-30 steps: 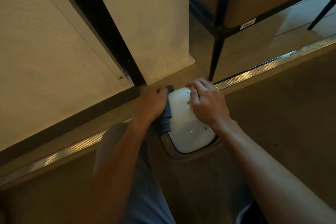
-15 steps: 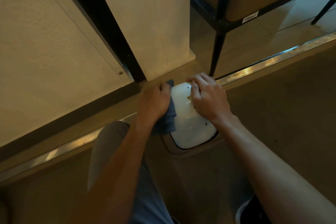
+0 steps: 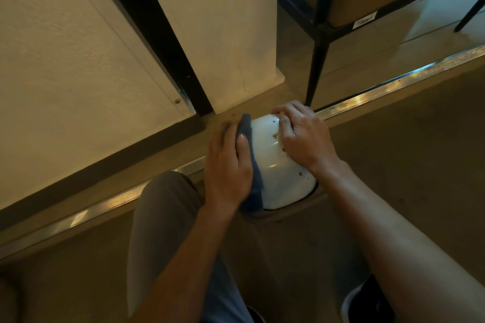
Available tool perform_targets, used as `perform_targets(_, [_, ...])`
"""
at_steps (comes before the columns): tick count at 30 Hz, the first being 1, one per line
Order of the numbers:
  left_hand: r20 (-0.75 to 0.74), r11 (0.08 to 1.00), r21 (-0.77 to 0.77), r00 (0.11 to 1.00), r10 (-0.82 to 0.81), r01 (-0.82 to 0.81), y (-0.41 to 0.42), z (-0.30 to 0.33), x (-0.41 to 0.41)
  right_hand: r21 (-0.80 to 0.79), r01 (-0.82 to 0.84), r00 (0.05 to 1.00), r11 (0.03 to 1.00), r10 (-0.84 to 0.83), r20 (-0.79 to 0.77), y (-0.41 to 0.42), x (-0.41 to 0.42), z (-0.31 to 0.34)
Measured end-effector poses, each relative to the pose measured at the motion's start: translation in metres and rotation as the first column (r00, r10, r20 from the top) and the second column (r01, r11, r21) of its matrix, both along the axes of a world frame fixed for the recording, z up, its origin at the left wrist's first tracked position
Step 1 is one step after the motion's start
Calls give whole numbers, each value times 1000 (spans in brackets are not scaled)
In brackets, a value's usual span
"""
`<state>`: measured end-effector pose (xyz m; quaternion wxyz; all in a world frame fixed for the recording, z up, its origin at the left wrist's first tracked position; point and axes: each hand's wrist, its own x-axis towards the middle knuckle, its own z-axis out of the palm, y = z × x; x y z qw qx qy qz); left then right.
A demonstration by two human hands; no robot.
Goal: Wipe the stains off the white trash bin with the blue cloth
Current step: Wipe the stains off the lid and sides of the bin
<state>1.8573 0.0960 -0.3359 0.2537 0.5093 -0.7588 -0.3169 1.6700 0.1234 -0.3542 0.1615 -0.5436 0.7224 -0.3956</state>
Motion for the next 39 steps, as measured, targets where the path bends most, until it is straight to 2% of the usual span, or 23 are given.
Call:
perform_targets(2, [-29,978,197,997,77,-70,-34,11,-10,4,6,1000,1000,-6,-1,0,1,2])
perform_targets(3, [16,957,274,996,93,-94,-47,15,-13,9,9,1000,1000,-9,0,0,2,3])
perform_targets(5, [70,940,325,994,83,-101,-56,16,-15,11,19,1000,1000,-19,-6,0,3,3])
perform_targets(10, [-194,981,163,971,138,-107,8,-8,3,6,30,999,1000,-30,-21,-2,2,-1])
perform_targets(15, [-92,996,53,993,72,-67,61,-24,13,1,21,1000,1000,-21,-12,-2,0,0])
perform_targets(17, [-123,998,35,990,61,-57,44,-23,10,-6,0,1000,1000,0,5,0,0,2])
perform_targets(20, [-165,994,89,983,75,-61,-6,-7,-3,-6,-11,1000,1000,12,19,1,1,4])
perform_targets(23, [24,989,136,998,61,-63,-41,9,-19,1,24,1000,1000,-24,7,-1,3,4])
perform_targets(25, [84,996,62,995,58,-64,-37,12,-20,-1,40,999,999,-40,3,-2,4,3])
perform_targets(28, [22,998,-63,999,26,-24,10,-3,-7,-5,43,999,999,-43,-3,-2,3,-1])
perform_targets(33, [168,982,-176,985,-35,64,65,-28,15,-12,19,1000,1000,-19,2,-2,-1,-3])
perform_targets(37, [125,994,-94,992,-35,47,15,-7,3,-23,11,1000,1000,-10,3,-1,2,0])
perform_targets(39, [162,998,-46,986,-32,40,-19,9,-12,-20,21,1000,1000,-21,-3,0,4,1])
